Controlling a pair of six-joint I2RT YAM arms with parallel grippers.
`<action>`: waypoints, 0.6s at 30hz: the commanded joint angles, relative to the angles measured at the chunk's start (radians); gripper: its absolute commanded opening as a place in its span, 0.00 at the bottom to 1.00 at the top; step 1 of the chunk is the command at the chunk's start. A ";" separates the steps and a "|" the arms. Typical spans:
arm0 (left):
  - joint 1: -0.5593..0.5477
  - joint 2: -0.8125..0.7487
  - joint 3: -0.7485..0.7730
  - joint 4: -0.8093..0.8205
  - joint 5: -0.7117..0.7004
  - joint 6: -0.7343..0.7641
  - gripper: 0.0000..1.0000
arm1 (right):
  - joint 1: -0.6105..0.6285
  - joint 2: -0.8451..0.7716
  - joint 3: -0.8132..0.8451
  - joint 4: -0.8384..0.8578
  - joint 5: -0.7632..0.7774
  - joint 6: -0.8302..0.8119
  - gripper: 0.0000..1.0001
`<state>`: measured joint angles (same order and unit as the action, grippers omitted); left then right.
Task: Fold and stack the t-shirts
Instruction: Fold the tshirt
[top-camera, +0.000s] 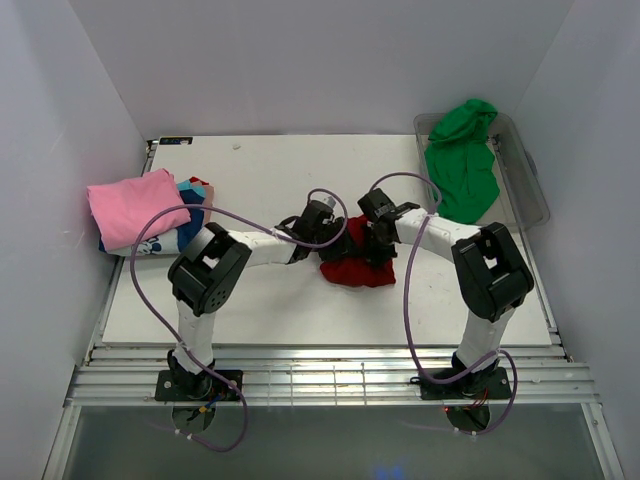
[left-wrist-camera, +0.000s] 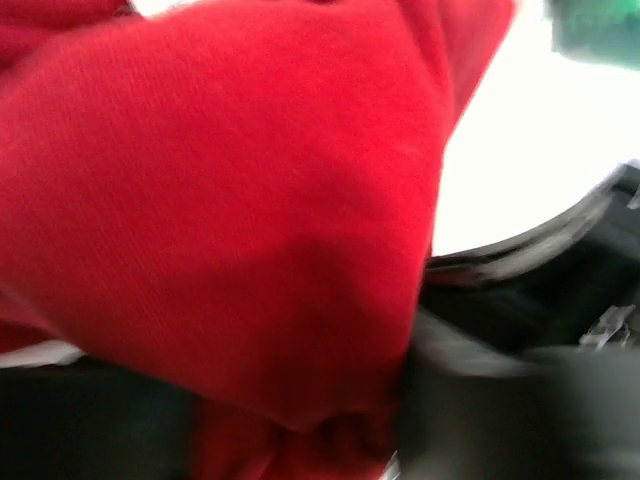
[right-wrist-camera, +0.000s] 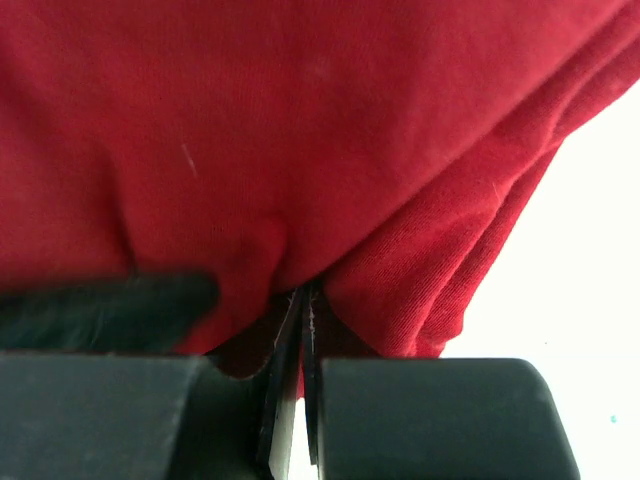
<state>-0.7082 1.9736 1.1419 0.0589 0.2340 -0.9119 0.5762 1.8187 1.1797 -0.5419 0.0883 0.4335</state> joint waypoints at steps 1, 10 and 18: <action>-0.030 0.077 -0.028 -0.177 0.007 0.005 0.49 | 0.030 0.010 -0.054 0.016 -0.038 0.028 0.08; 0.013 -0.048 -0.010 -0.381 -0.159 0.117 0.00 | 0.031 -0.047 -0.078 0.007 -0.016 0.031 0.12; 0.185 -0.274 0.082 -0.642 -0.298 0.294 0.00 | 0.033 -0.145 -0.037 -0.056 0.007 0.010 0.21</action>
<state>-0.6075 1.8206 1.1614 -0.3901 0.0540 -0.7353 0.6090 1.7401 1.1275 -0.5430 0.0814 0.4561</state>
